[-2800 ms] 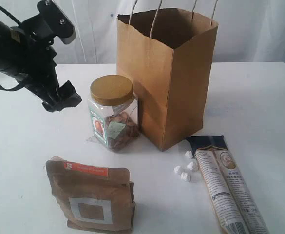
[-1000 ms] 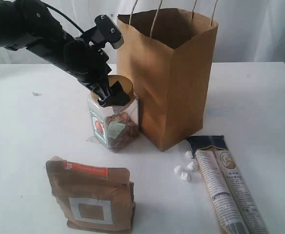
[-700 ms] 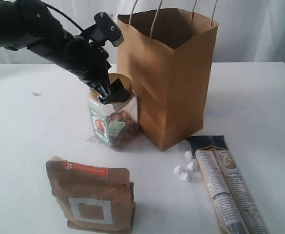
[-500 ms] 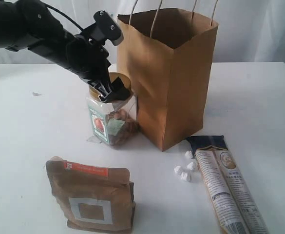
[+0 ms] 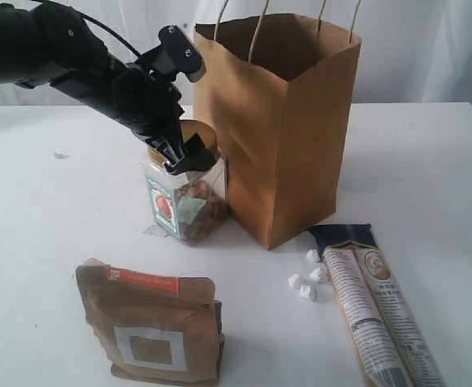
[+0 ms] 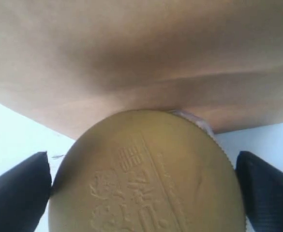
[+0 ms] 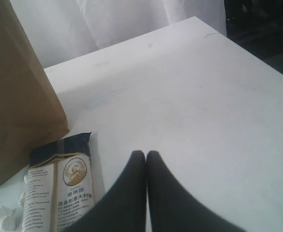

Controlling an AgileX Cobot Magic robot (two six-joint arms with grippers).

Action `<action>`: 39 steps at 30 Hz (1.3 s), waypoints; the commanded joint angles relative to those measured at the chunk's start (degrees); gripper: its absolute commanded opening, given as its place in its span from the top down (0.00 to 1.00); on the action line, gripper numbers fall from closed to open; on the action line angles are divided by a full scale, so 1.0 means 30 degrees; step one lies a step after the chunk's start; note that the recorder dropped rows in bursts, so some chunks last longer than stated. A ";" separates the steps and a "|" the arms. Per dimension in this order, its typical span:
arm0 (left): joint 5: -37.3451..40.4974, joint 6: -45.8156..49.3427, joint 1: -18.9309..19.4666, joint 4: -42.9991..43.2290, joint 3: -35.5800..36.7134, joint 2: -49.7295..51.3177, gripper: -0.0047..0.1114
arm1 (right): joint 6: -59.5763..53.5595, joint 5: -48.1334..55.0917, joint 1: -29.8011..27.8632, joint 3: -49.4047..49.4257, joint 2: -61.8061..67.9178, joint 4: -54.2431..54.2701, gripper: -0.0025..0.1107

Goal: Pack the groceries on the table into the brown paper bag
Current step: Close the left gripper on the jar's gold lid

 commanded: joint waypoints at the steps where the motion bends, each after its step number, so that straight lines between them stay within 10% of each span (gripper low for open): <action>1: 0.1212 -0.0241 -0.0031 -0.0068 0.0017 0.0457 0.06 | 0.0059 -0.0080 -0.0115 0.0037 -0.0072 -0.0033 0.98; 28: 0.3103 -0.3183 -0.0031 0.1994 -0.0020 0.1095 0.08 | 0.0059 -0.0080 -0.0115 0.0037 -0.0072 -0.0033 0.98; 39: 0.3187 -0.3183 -0.0031 0.2033 -0.0020 0.1095 0.86 | 0.0059 -0.0080 -0.0115 0.0037 -0.0072 -0.0033 0.98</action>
